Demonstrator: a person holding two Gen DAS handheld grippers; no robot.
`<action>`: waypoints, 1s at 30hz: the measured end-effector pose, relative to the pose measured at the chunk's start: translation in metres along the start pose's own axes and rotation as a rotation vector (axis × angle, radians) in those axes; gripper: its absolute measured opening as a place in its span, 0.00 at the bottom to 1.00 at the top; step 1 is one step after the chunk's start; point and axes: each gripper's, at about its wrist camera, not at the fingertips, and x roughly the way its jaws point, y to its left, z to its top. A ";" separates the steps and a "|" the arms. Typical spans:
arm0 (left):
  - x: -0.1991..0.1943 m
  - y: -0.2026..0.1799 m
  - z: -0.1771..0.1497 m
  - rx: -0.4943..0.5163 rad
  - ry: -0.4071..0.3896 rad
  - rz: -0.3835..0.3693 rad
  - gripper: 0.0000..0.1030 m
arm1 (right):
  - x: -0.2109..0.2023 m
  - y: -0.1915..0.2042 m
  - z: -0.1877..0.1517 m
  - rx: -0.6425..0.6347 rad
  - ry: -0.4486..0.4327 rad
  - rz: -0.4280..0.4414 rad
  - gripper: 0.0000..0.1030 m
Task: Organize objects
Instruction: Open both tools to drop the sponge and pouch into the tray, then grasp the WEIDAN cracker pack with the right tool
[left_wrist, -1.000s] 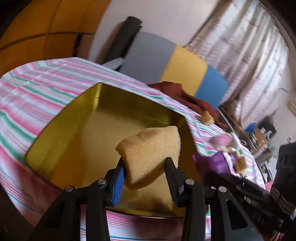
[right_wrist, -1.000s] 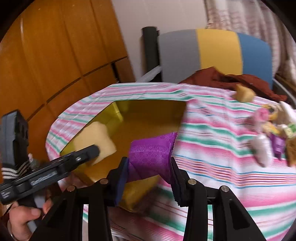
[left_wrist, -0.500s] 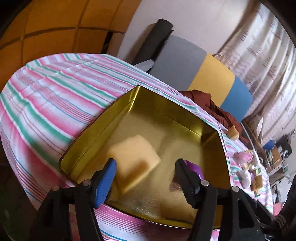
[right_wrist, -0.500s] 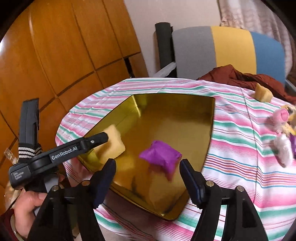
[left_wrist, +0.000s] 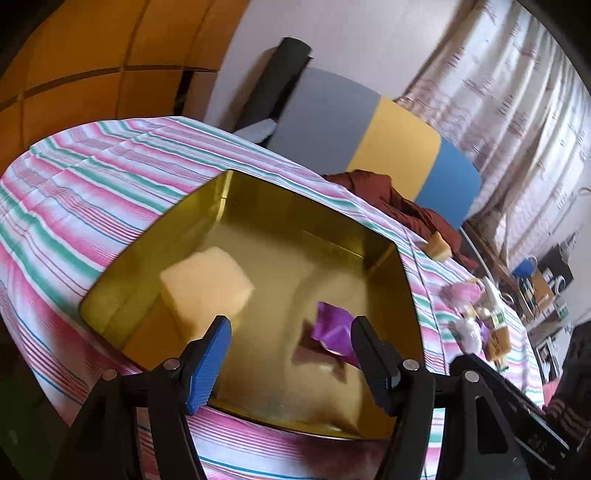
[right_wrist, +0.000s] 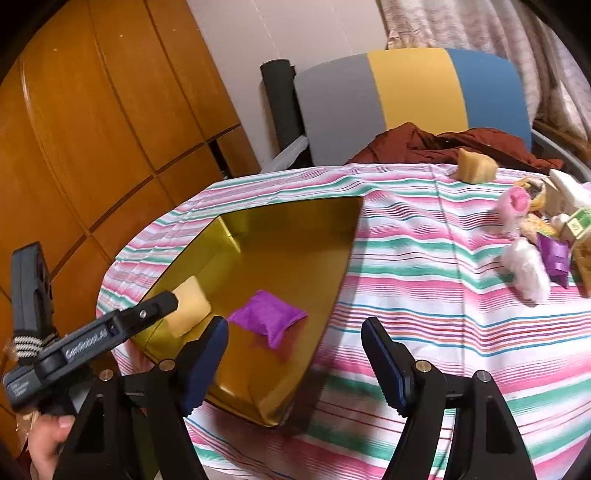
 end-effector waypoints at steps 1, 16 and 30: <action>0.000 -0.003 -0.001 0.007 0.004 -0.011 0.66 | -0.001 -0.003 0.000 0.004 -0.002 -0.008 0.73; -0.007 -0.062 -0.023 0.150 0.058 -0.148 0.66 | -0.018 -0.066 0.000 0.059 -0.012 -0.169 0.74; 0.002 -0.144 -0.052 0.350 0.121 -0.269 0.70 | -0.048 -0.165 -0.015 0.144 0.019 -0.372 0.74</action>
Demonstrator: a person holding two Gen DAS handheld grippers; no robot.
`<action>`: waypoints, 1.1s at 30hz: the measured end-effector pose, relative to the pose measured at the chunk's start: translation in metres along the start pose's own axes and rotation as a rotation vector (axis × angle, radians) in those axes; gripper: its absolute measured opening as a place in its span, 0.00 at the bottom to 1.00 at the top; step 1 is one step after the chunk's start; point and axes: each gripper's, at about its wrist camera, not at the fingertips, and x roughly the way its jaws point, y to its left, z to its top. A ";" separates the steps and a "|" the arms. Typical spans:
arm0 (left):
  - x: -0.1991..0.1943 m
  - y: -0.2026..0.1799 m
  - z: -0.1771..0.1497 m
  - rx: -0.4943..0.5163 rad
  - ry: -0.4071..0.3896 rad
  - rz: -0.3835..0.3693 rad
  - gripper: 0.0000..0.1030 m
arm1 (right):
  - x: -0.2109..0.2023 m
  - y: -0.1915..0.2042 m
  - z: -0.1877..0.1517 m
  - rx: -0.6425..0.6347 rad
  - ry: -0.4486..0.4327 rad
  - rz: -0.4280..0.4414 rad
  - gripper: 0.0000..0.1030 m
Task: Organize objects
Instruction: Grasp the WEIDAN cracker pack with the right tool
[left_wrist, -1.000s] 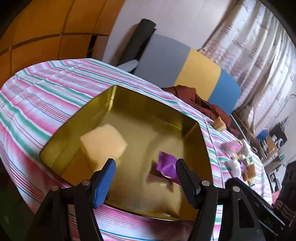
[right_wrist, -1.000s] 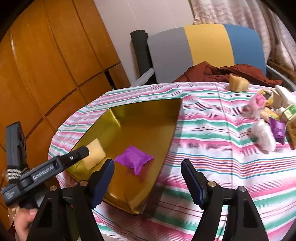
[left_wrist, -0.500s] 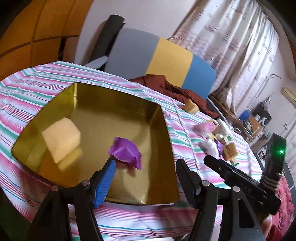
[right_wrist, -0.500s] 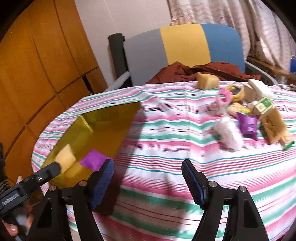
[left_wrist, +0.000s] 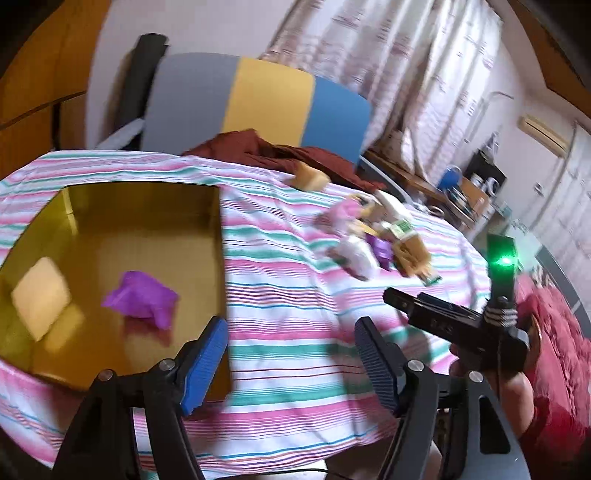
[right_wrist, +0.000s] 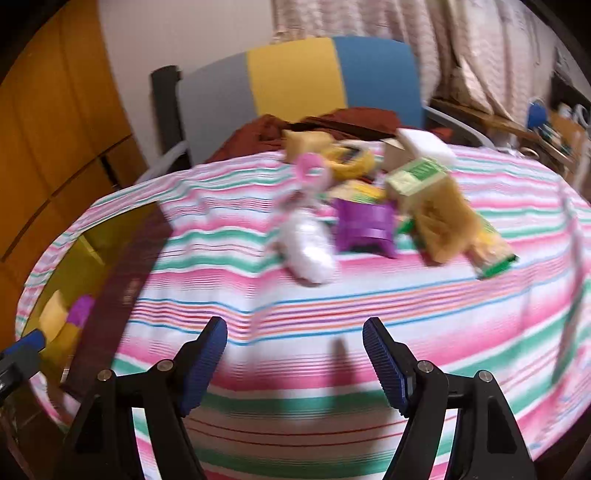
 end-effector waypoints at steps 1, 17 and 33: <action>0.004 -0.004 0.000 0.008 0.009 -0.009 0.70 | 0.000 -0.008 0.000 0.011 0.001 -0.013 0.74; 0.046 -0.039 -0.001 0.020 0.142 -0.063 0.71 | 0.009 -0.146 0.041 0.108 -0.040 -0.312 0.79; 0.067 -0.050 0.001 0.044 0.190 -0.050 0.71 | 0.066 -0.169 0.072 0.046 0.026 -0.289 0.79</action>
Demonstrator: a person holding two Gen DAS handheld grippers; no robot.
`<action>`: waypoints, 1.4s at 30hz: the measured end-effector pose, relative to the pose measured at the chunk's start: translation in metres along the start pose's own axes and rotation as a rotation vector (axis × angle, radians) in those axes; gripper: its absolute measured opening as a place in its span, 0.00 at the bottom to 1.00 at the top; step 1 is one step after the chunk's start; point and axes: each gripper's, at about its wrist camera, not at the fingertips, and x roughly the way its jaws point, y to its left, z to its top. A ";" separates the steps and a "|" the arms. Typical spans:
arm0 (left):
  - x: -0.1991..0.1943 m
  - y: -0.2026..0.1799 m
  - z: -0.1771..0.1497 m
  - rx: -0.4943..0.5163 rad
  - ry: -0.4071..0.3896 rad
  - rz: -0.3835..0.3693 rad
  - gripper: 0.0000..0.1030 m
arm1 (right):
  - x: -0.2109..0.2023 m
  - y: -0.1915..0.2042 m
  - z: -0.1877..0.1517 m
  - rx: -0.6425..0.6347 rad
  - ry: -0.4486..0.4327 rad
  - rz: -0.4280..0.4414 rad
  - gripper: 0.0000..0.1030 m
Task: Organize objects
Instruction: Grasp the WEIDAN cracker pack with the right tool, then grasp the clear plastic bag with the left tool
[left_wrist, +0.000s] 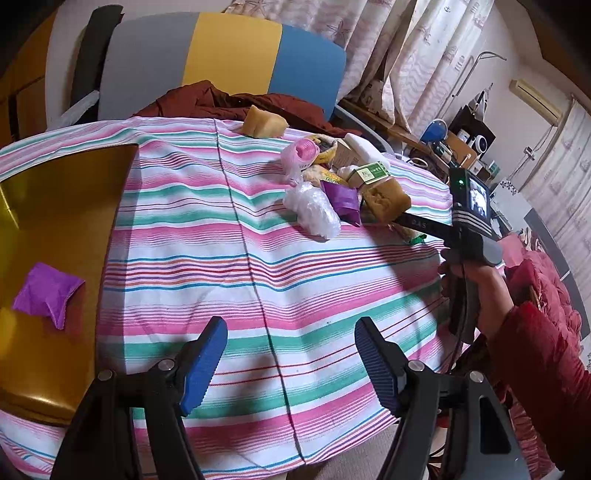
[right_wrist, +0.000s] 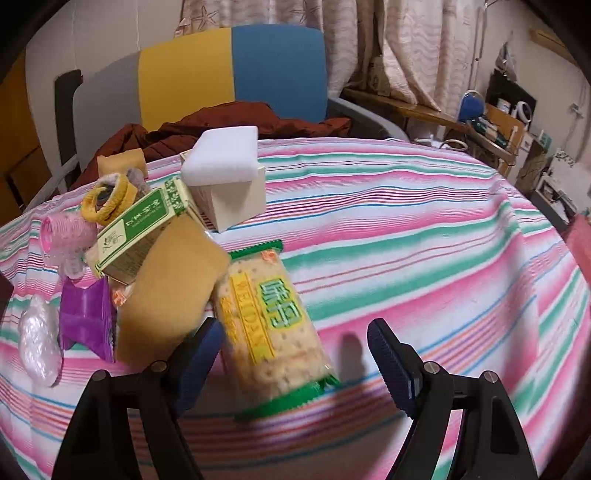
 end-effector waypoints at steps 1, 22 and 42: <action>0.003 -0.001 0.001 0.001 0.005 -0.002 0.71 | 0.002 0.001 0.001 -0.004 0.003 0.001 0.79; 0.086 -0.020 0.069 -0.043 0.041 0.032 0.71 | -0.001 -0.014 -0.014 0.131 -0.040 -0.185 0.46; 0.137 -0.004 0.087 0.005 -0.057 0.122 0.37 | -0.003 -0.014 -0.017 0.145 -0.073 -0.209 0.46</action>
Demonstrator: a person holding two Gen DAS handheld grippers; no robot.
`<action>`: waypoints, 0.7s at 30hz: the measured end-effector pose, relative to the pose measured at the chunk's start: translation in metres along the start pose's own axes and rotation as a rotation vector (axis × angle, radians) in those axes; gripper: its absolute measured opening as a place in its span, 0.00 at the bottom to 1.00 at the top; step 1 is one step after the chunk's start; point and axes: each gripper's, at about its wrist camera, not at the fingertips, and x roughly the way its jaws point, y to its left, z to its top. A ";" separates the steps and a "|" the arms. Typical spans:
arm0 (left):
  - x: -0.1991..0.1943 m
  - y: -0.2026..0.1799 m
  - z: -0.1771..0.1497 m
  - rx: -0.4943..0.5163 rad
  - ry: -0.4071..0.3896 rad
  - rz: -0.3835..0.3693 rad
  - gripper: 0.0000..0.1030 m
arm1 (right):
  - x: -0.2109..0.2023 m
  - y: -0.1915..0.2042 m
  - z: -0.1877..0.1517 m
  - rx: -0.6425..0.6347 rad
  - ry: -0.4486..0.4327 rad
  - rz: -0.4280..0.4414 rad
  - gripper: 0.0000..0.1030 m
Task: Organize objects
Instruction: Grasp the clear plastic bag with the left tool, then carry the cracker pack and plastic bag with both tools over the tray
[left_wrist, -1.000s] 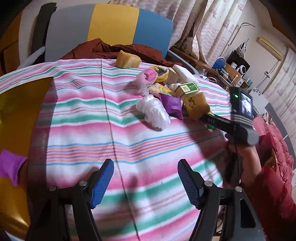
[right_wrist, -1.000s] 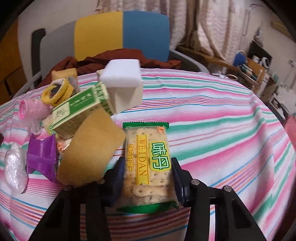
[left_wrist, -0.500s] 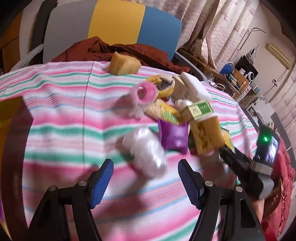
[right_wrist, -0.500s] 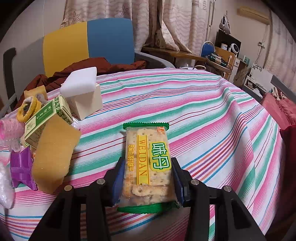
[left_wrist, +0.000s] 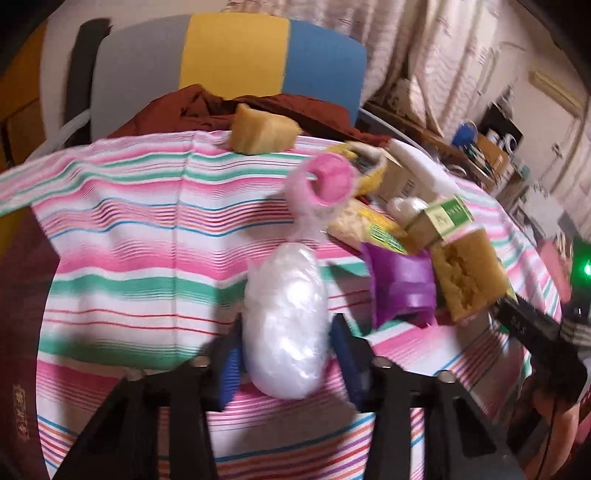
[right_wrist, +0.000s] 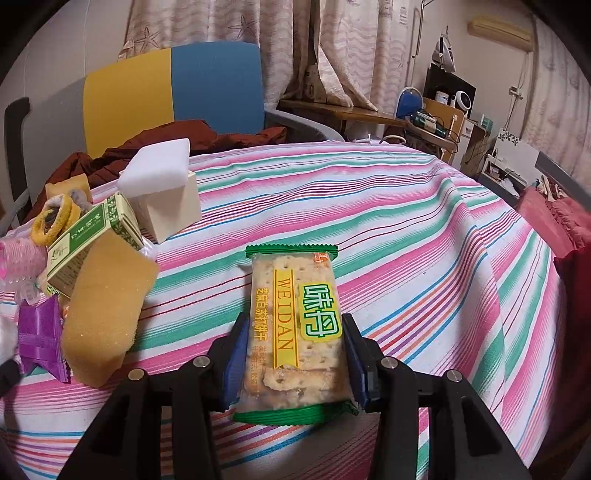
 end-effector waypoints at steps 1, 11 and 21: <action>0.000 0.003 0.000 -0.010 -0.007 -0.008 0.35 | 0.000 0.000 0.000 -0.001 -0.002 0.000 0.46; -0.011 0.012 -0.013 -0.024 -0.037 -0.035 0.33 | -0.010 0.002 0.000 -0.014 -0.051 -0.001 0.46; -0.029 0.012 -0.034 0.019 -0.052 -0.060 0.32 | -0.023 0.003 -0.006 -0.012 -0.063 0.038 0.46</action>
